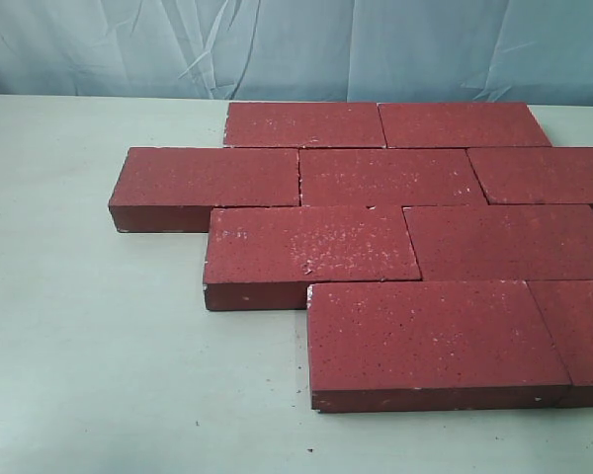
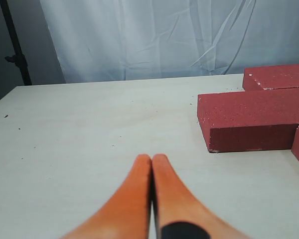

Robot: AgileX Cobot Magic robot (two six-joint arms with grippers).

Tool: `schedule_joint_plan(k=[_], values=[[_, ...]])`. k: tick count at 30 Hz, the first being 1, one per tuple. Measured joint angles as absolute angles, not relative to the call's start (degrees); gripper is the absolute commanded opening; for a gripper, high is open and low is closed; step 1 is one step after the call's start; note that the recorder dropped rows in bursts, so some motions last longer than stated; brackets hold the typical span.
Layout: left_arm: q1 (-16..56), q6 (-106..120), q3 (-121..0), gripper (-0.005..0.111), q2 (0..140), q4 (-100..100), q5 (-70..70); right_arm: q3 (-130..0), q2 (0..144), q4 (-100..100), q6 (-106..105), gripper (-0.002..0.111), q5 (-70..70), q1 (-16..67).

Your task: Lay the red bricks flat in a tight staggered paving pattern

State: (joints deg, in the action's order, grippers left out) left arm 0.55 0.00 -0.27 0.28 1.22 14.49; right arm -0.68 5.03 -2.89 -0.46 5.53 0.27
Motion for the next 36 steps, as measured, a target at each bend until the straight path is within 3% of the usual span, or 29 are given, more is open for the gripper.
schedule_joint_plan(k=[13, 36], values=[[0.55, 0.00, -0.27, 0.000, 0.28, 1.22, 14.49, -0.12, 0.45, -2.17, 0.00, -0.001, 17.25, 0.27], [0.55, 0.00, -0.27, 0.000, 0.28, 1.33, 14.49, -0.12, 0.45, -1.85, 0.00, -0.001, 17.83, 0.27]])
